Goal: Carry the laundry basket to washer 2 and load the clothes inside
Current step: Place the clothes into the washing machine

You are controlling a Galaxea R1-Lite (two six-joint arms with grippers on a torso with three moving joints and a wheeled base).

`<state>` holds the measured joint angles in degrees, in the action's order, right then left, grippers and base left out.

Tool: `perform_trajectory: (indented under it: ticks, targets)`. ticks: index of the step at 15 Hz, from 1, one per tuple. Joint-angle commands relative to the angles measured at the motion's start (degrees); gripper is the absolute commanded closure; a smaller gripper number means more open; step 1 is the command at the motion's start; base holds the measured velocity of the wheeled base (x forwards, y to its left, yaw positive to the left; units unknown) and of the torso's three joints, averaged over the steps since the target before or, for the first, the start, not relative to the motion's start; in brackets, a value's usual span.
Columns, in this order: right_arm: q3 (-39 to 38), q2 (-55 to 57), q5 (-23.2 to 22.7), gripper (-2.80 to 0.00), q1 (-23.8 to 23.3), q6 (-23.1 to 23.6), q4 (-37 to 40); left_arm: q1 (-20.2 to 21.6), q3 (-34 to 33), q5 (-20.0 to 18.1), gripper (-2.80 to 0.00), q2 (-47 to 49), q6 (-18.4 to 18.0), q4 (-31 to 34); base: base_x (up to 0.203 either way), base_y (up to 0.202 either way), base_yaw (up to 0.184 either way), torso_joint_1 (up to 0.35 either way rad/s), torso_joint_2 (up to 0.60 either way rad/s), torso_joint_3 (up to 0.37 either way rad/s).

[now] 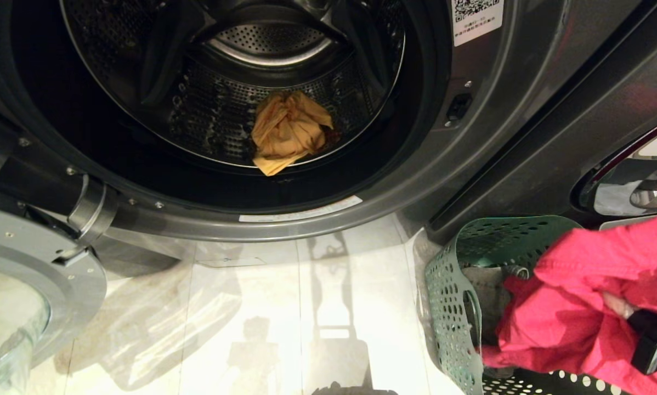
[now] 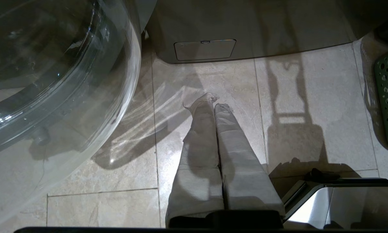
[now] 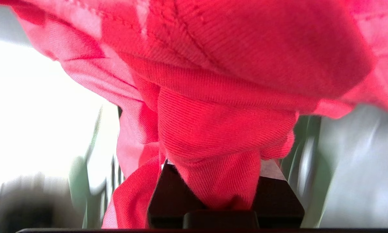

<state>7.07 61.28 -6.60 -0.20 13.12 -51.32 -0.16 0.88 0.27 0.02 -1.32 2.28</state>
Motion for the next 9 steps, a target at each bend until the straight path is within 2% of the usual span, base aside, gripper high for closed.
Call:
perform_trajectory:
  ticks: [1,5,7,9]
  targets:
    - [8.6,-5.1,0.5,0.00,6.0,0.7,-0.7,0.1,0.0,0.0,0.00,0.0,0.0,0.0,0.000,0.000,0.000,0.000,0.00,0.000]
    - [15.4,-7.5,1.2,0.00,22.4,4.9,2.3,0.0,0.0,0.0,0.00,0.0,0.0,0.0,0.000,0.000,0.000,0.000,0.00,0.000]
    - [16.2,-7.7,1.4,0.00,28.5,7.7,4.5,0.0,0.0,0.0,0.00,0.0,0.0,0.0,0.000,0.000,0.000,0.000,0.00,0.000]
    - [13.7,-6.7,3.5,0.00,32.8,10.5,4.5,0.0,0.0,0.0,0.00,0.0,0.0,0.0,0.000,0.000,0.000,0.000,0.00,0.000]
